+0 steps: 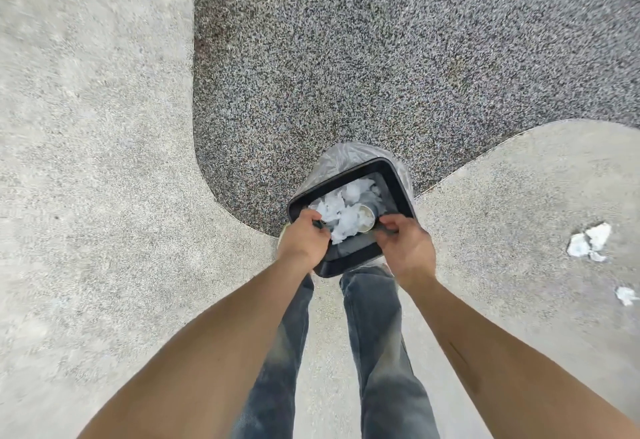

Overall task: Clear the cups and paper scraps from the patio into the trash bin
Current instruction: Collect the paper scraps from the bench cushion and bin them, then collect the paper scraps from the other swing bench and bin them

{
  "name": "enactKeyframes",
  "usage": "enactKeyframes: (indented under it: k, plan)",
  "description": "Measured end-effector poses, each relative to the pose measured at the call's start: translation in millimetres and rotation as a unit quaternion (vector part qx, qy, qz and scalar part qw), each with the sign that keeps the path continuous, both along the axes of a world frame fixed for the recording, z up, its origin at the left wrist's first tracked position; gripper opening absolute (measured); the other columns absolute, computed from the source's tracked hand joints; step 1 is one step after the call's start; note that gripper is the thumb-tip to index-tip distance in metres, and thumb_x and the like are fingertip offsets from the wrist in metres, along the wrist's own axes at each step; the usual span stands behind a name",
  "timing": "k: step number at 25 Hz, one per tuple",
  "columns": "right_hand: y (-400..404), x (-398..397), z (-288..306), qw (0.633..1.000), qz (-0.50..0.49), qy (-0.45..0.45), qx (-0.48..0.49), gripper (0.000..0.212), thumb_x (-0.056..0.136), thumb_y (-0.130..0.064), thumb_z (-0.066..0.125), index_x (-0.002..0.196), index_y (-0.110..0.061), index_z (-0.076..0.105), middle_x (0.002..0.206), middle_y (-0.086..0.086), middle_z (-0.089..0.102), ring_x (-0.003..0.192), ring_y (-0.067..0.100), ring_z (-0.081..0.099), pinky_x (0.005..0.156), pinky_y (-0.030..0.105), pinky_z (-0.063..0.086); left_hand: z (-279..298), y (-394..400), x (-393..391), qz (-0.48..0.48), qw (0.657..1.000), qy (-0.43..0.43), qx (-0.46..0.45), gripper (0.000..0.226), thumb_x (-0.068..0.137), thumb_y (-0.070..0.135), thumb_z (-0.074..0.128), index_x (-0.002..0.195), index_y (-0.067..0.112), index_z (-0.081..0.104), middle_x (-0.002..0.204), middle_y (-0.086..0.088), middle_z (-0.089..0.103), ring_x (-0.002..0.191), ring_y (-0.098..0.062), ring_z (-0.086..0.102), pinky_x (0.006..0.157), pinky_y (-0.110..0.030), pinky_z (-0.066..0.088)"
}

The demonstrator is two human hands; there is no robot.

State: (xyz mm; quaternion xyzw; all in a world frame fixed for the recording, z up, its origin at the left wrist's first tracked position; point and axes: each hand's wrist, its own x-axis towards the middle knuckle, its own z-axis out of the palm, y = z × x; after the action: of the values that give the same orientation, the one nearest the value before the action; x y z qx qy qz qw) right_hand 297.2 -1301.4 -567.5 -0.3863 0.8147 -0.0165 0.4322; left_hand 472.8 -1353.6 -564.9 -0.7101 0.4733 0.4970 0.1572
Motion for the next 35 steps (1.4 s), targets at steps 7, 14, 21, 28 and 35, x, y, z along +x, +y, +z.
enactKeyframes:
  k: [7, 14, 21, 28, 35]
  plan:
    - [-29.9, -50.4, 174.9, 0.993, 0.048, 0.047, -0.102, 0.044, 0.089, -0.041, 0.059, 0.13, -0.029, 0.051, 0.131, 0.003, 0.055, 0.111, 0.024, 0.058, 0.085, 0.036, 0.049, 167.9, -40.0, -6.4, -0.176, 0.972, 0.05, -0.15, 0.042, 0.092, 0.038, 0.06, 0.132, 0.029, 0.049, 0.125, 0.006, 0.061, 0.085, -0.008, 0.065, 0.071, -0.029, 0.058]
    - [-32.3, -102.7, 394.5, 0.95, 0.007, 0.161, -0.267, 0.06, 0.081, -0.059, 0.057, 0.134, -0.033, 0.046, 0.134, -0.004, 0.053, 0.123, 0.019, 0.048, 0.101, 0.037, 0.042, 386.7, -112.9, -61.8, -0.322, 0.877, 0.146, -0.325, 0.062, 0.086, 0.057, 0.057, 0.141, 0.036, 0.037, 0.147, 0.007, 0.043, 0.114, -0.006, 0.055, 0.101, -0.039, 0.048]
    - [28.1, -139.5, 509.5, 0.899, -0.031, 0.326, -0.29, 0.075, 0.077, -0.067, 0.058, 0.142, -0.034, 0.04, 0.148, -0.002, 0.042, 0.14, 0.025, 0.031, 0.109, 0.046, 0.033, 495.2, -122.4, -133.4, -0.474, 0.723, 0.22, -0.452, 0.084, 0.079, 0.078, 0.046, 0.15, 0.042, 0.019, 0.161, 0.012, 0.017, 0.148, -0.013, 0.014, 0.117, -0.043, 0.006]
    - [167.4, -172.2, 565.7, 0.854, -0.158, 0.44, -0.227, 0.088, 0.073, -0.084, 0.04, 0.148, -0.044, 0.018, 0.159, -0.004, 0.018, 0.148, 0.028, 0.006, 0.117, 0.051, 0.016, 536.8, -52.5, -237.0, -0.557, 0.609, 0.294, -0.482, 0.096, 0.071, 0.091, 0.031, 0.152, 0.046, 0.003, 0.163, 0.012, -0.006, 0.149, -0.011, -0.014, 0.119, -0.048, -0.009]
    - [348.5, -218.2, 584.6, 0.805, -0.285, 0.499, -0.147, 0.086, 0.072, -0.088, 0.019, 0.147, -0.047, 0.015, 0.161, -0.004, 0.012, 0.148, 0.028, -0.001, 0.117, 0.053, 0.011, 552.8, 98.4, -356.4, -0.628, 0.513, 0.358, -0.463, 0.097, 0.068, 0.095, 0.026, 0.15, 0.05, -0.001, 0.162, 0.014, -0.01, 0.147, -0.009, -0.018, 0.119, -0.048, -0.011]
